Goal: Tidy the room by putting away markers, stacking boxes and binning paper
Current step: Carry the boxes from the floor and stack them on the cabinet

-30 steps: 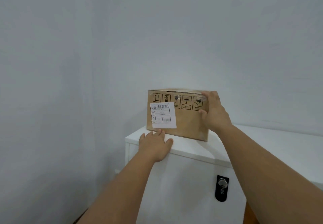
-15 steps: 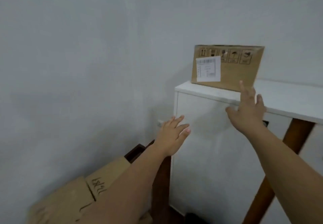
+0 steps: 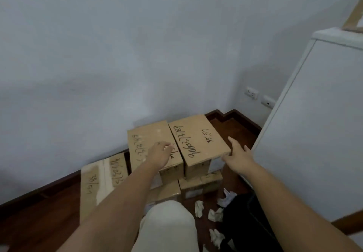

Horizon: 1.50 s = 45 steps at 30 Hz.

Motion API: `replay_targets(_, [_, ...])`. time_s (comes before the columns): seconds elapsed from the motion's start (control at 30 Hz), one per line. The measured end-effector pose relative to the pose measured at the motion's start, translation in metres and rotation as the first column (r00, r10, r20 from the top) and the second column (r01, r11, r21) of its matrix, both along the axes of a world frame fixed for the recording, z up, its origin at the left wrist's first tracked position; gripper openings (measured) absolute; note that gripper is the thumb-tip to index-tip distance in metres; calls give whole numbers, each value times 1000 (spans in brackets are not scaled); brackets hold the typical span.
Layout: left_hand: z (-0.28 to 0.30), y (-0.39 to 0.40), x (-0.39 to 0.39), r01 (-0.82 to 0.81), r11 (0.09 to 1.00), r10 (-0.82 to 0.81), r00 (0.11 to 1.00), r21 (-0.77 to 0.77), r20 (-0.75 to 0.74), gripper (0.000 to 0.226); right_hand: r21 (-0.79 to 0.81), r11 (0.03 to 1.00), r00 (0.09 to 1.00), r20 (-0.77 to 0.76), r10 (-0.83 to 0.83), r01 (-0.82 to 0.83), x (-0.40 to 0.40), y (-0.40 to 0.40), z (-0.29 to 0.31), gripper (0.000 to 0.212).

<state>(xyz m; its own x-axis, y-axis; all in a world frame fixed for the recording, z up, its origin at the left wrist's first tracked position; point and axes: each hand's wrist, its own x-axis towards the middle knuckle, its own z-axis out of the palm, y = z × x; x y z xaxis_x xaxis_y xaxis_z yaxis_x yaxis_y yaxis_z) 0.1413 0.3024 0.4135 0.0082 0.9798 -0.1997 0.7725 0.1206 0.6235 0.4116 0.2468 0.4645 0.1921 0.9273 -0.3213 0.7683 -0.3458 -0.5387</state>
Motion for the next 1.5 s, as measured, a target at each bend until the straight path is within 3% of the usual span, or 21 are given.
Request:
replay_targets(0.2, [-62,-24,-77,-259,950,284,948,-172,142,43,-139,989,946,-324,-1,-46,-88,31,-64,75])
replay_targets(0.4, [-103,-34,-114,-388,885,452,848,-257,278,38,-111,992,957,-287,32,-67,-148,64,-119,53])
replay_targets(0.53, [-137,-32,-120,-384,865,491,779,-324,388,38,-172,984,967,-254,3,-49,-171,70,-146,66])
replay_targets(0.67, [-174,-27,-131,-355,847,516,729,-395,450,46,-213,975,949,-288,-128,67,-180,70,-172,72])
replay_targets(0.77, [-158,-26,-128,-350,838,529,709,-418,467,62,-235,951,866,-412,-283,199,-183,75,-181,76])
replay_targets(0.93, [-148,-22,-135,-372,815,565,682,-444,464,56,-294,890,719,-525,-455,348,-189,90,-187,79])
replay_targets(1.1, [-142,-21,-141,-556,727,687,585,-403,431,67,-277,911,774,-484,-408,306,-201,79,-188,65])
replay_targets(1.2, [-133,-31,-142,-655,669,741,544,-353,395,76,-267,914,680,-611,-406,305,-208,73,-184,64])
replay_targets(1.27, [-121,-38,-143,-671,644,752,465,-368,467,77,-297,910,587,-696,-414,289,-214,68,-174,64])
replay_targets(1.37, [-97,-45,-141,-614,678,714,422,-403,559,71,-277,902,536,-732,-421,331,-211,55,-160,62])
replay_targets(1.5, [-65,-52,-133,-578,749,632,479,-323,609,70,-269,872,423,-791,-443,409,-198,29,-141,67])
